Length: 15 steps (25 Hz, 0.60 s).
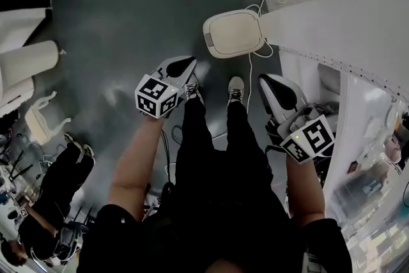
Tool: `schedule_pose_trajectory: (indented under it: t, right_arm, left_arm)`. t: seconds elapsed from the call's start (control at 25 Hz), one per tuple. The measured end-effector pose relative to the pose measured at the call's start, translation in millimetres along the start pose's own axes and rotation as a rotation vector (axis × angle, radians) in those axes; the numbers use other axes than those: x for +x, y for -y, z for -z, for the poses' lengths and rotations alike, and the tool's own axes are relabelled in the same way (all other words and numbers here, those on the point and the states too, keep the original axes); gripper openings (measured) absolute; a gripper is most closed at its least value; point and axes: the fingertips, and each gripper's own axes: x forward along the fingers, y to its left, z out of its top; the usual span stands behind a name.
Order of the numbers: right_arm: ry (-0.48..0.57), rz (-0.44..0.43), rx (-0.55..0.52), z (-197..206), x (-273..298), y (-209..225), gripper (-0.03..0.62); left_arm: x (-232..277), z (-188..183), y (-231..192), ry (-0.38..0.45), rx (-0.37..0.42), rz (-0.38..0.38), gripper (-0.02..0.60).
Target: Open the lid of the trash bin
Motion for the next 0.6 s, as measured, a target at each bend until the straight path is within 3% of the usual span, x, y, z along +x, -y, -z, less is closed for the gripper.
schedule_pose_trajectory:
  t: [0.6]
  right_arm:
    - [-0.048, 0.081, 0.124, 77, 38, 54, 0.009]
  left_arm:
    - [101, 95, -96, -0.139, -0.077, 0.016, 0.031]
